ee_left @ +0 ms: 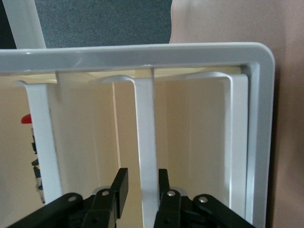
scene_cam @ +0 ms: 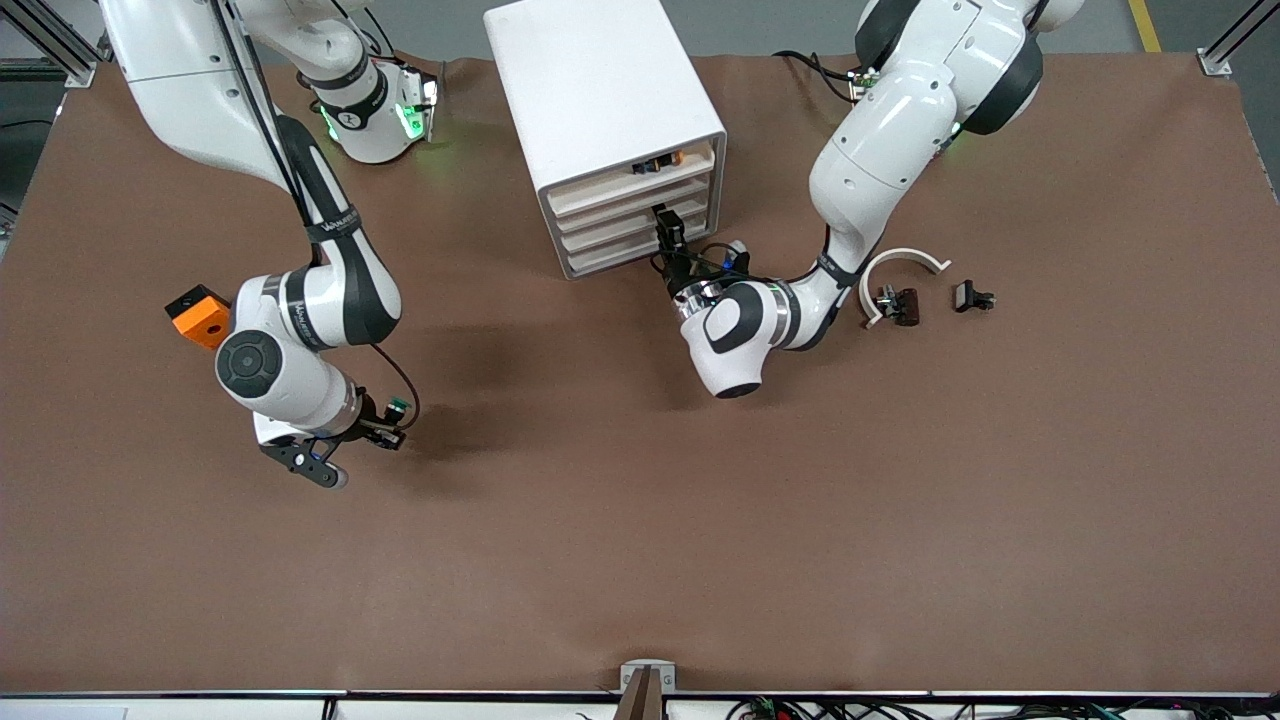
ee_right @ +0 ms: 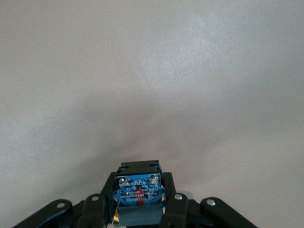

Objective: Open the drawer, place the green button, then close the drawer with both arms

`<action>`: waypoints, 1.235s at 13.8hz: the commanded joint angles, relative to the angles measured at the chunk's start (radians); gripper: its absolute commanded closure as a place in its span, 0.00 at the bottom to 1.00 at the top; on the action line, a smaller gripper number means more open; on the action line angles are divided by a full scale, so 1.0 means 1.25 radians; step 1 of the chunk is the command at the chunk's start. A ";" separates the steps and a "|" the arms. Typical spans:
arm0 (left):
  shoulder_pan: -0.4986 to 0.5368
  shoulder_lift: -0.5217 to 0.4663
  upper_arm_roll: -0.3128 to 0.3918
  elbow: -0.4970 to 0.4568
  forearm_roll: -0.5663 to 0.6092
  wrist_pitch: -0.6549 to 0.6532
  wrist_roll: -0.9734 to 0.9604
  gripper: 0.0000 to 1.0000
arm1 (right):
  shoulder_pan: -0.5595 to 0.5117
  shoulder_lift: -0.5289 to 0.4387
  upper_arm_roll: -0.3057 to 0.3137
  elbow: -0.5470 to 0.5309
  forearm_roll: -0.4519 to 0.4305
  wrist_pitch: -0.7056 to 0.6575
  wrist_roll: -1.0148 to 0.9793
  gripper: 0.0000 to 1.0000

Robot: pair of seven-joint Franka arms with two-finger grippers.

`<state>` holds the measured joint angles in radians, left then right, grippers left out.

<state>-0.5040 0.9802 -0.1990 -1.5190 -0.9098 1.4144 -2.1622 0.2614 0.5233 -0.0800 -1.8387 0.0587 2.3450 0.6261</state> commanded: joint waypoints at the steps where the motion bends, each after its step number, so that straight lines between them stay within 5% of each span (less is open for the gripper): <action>1: -0.007 0.005 0.002 0.001 -0.022 0.011 -0.008 0.84 | 0.014 0.005 -0.004 0.019 0.005 -0.011 0.024 1.00; 4: -0.005 0.003 0.002 0.003 -0.020 0.012 -0.004 0.94 | 0.019 0.011 -0.004 0.025 0.003 -0.011 0.035 1.00; 17: 0.129 -0.007 0.016 0.015 0.037 0.012 -0.004 0.90 | 0.064 0.057 -0.004 0.142 0.005 -0.079 0.174 1.00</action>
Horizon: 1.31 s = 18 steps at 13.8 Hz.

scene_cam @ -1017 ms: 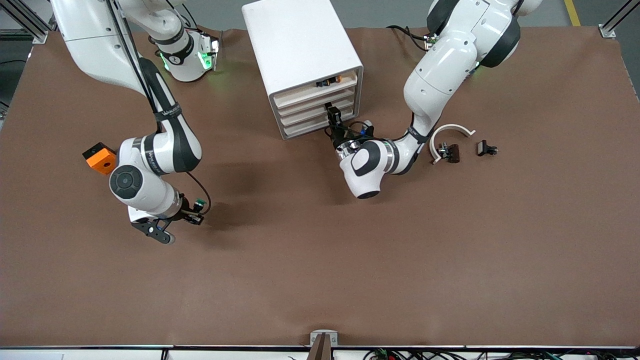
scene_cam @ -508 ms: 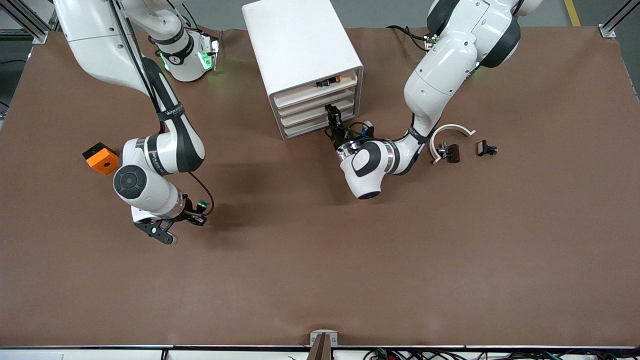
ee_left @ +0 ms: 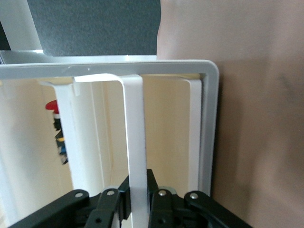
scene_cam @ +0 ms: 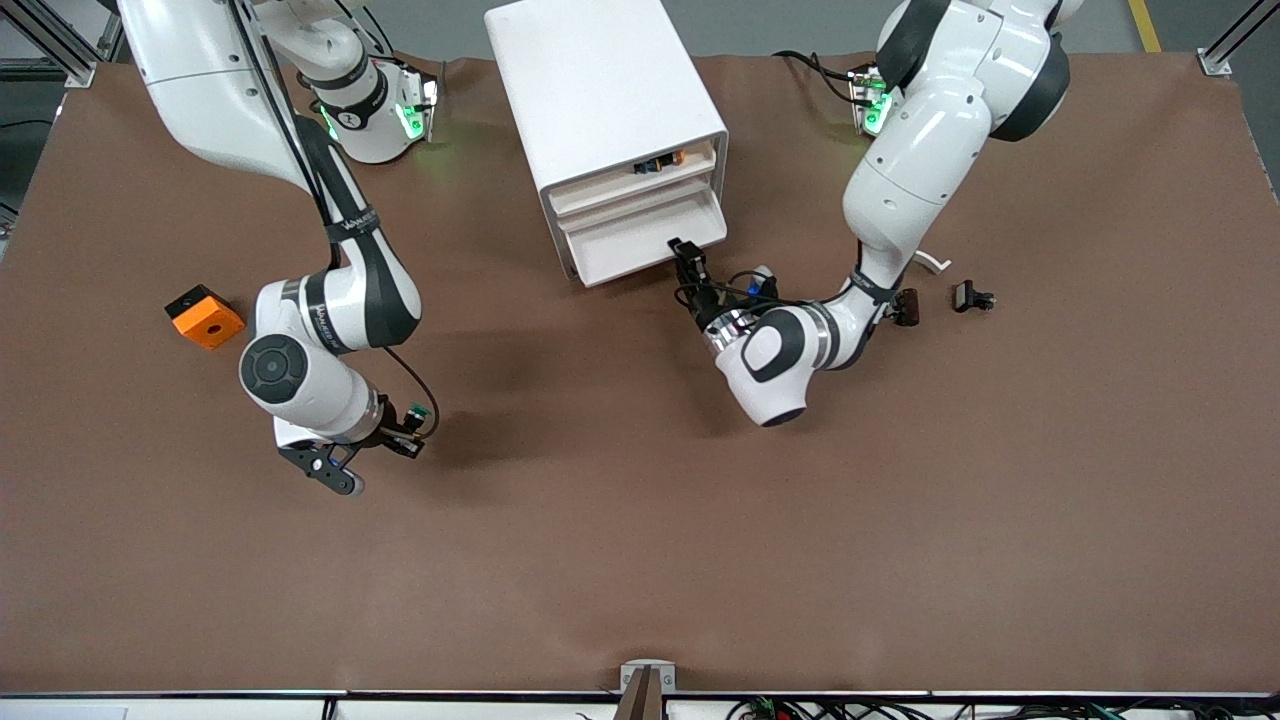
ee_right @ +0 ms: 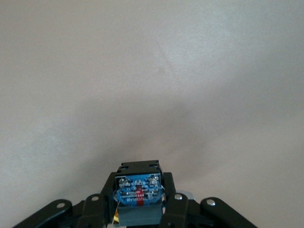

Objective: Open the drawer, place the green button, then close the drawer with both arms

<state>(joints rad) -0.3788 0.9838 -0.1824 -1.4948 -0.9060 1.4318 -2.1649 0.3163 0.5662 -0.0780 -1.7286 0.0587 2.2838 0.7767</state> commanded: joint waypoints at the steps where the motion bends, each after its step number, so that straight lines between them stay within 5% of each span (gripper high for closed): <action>1: 0.043 -0.010 0.002 0.007 0.039 -0.002 -0.001 0.90 | 0.027 0.023 -0.005 0.066 0.006 -0.044 0.077 1.00; 13: 0.066 -0.003 0.002 0.105 0.126 -0.002 0.005 0.90 | 0.208 0.005 -0.003 0.286 0.009 -0.376 0.475 1.00; 18: 0.064 -0.003 0.000 0.121 0.119 0.030 0.011 0.89 | 0.282 -0.058 -0.003 0.291 0.009 -0.460 0.623 1.00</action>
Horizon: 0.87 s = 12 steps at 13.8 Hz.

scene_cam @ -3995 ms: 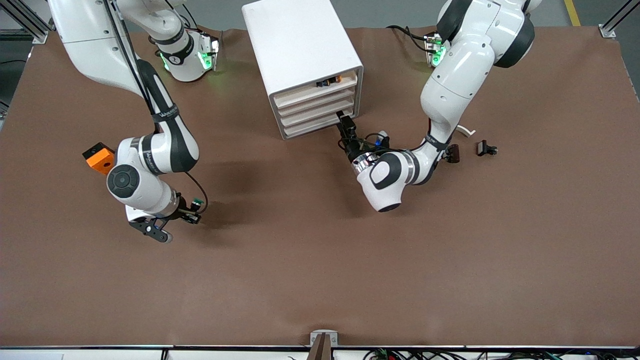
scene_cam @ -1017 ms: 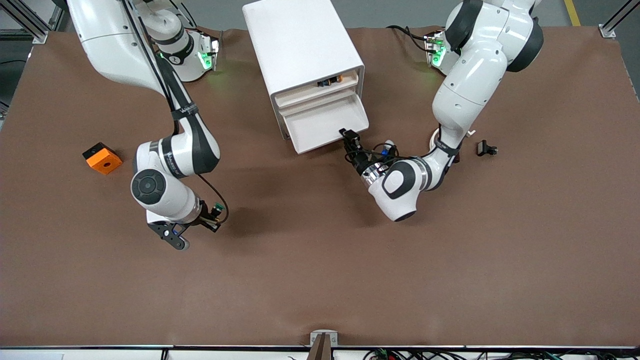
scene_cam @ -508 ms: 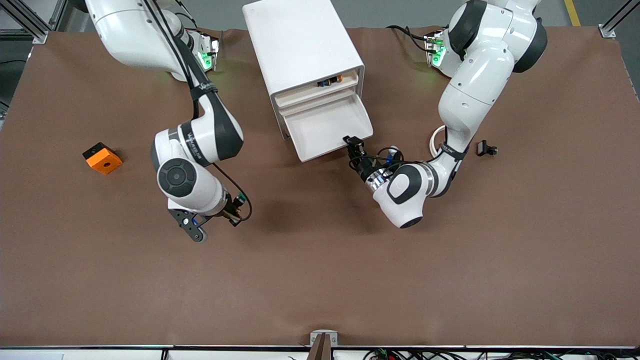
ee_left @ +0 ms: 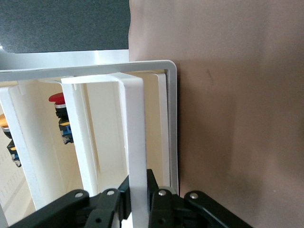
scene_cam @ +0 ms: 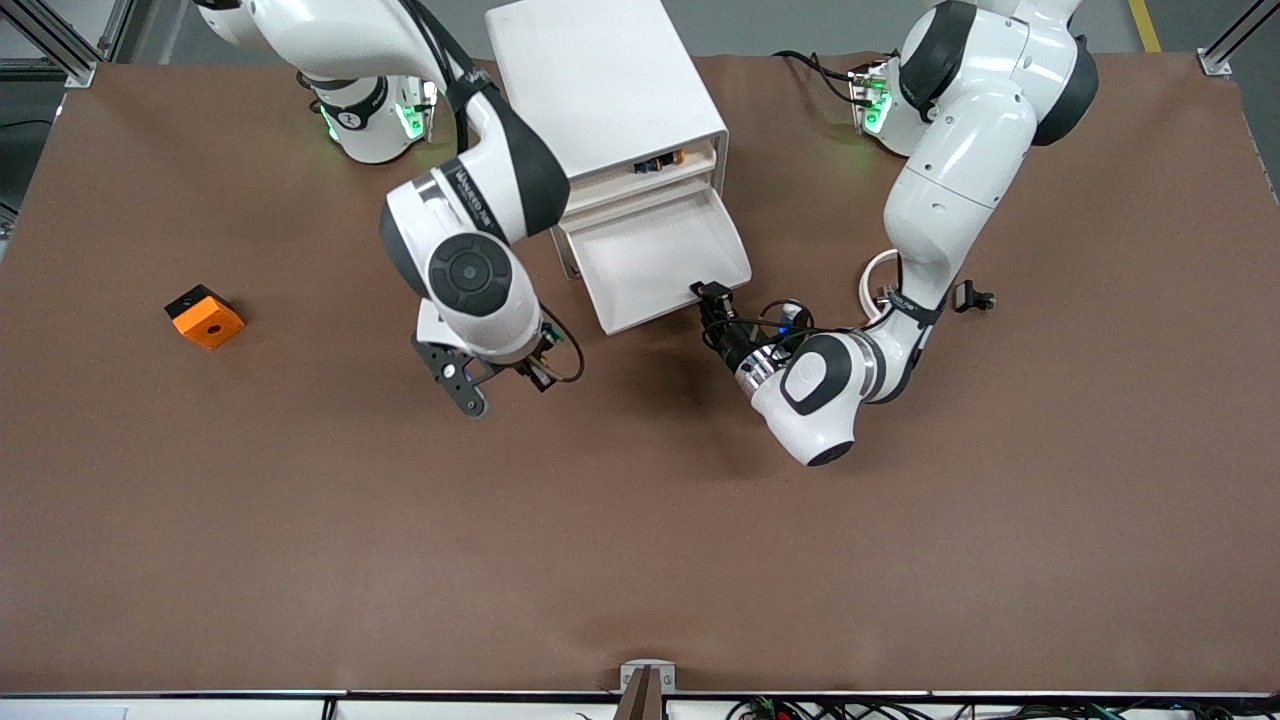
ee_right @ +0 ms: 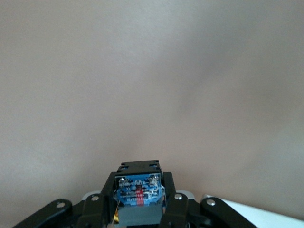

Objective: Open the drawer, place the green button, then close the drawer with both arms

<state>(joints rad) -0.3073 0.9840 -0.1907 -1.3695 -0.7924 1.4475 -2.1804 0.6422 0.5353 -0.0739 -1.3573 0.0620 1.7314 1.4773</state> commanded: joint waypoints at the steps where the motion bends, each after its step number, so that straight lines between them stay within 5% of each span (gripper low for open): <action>1: 0.005 -0.003 0.004 0.023 0.026 0.029 0.025 0.86 | 0.043 -0.038 -0.006 -0.006 0.017 -0.018 0.112 1.00; 5: 0.000 -0.002 0.002 0.024 0.024 0.053 0.034 0.67 | 0.127 -0.036 -0.006 -0.006 0.036 0.016 0.266 1.00; 6: 0.000 -0.002 0.000 0.024 0.024 0.053 0.034 0.52 | 0.145 -0.036 -0.006 -0.006 0.035 0.031 0.308 1.00; 7: 0.000 -0.003 -0.001 0.024 0.024 0.053 0.034 0.27 | 0.167 -0.034 -0.006 -0.006 0.035 0.054 0.346 1.00; 8: 0.000 -0.004 -0.001 0.023 0.024 0.053 0.034 0.21 | 0.183 -0.033 -0.007 -0.006 0.034 0.076 0.385 1.00; 9: 0.002 -0.007 -0.001 0.023 0.024 0.052 0.035 0.00 | 0.198 -0.031 -0.007 -0.009 0.033 0.089 0.412 1.00; 12: 0.005 -0.015 -0.001 0.023 0.024 0.052 0.032 0.00 | 0.232 -0.014 -0.008 -0.011 0.023 0.110 0.469 1.00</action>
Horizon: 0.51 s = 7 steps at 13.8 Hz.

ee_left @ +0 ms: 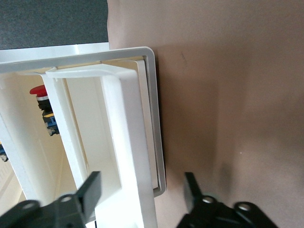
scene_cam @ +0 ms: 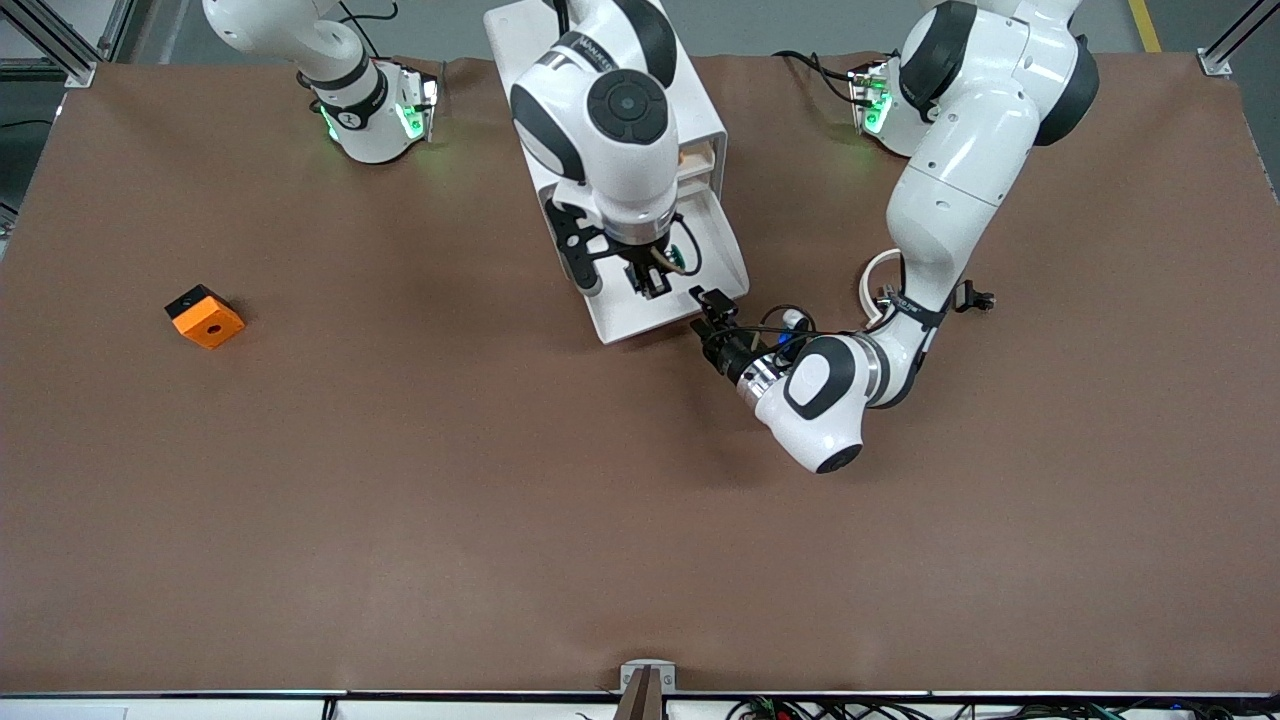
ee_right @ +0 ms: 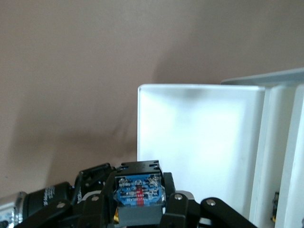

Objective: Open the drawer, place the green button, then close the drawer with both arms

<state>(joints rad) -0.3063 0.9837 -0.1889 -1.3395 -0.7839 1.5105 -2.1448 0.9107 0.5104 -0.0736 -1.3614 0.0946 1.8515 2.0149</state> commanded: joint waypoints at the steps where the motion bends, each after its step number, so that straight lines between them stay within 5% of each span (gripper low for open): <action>1: 0.008 -0.022 -0.002 -0.001 0.017 0.002 0.004 0.00 | 0.024 0.009 -0.009 -0.013 -0.004 0.014 0.041 1.00; 7: 0.039 -0.052 0.006 -0.005 0.072 0.000 0.012 0.00 | 0.032 0.006 -0.010 -0.067 -0.005 0.042 0.053 1.00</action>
<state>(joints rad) -0.2798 0.9422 -0.1825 -1.3300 -0.7433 1.5105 -2.1447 0.9369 0.5343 -0.0753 -1.3994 0.0942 1.8698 2.0526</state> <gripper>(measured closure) 0.000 0.586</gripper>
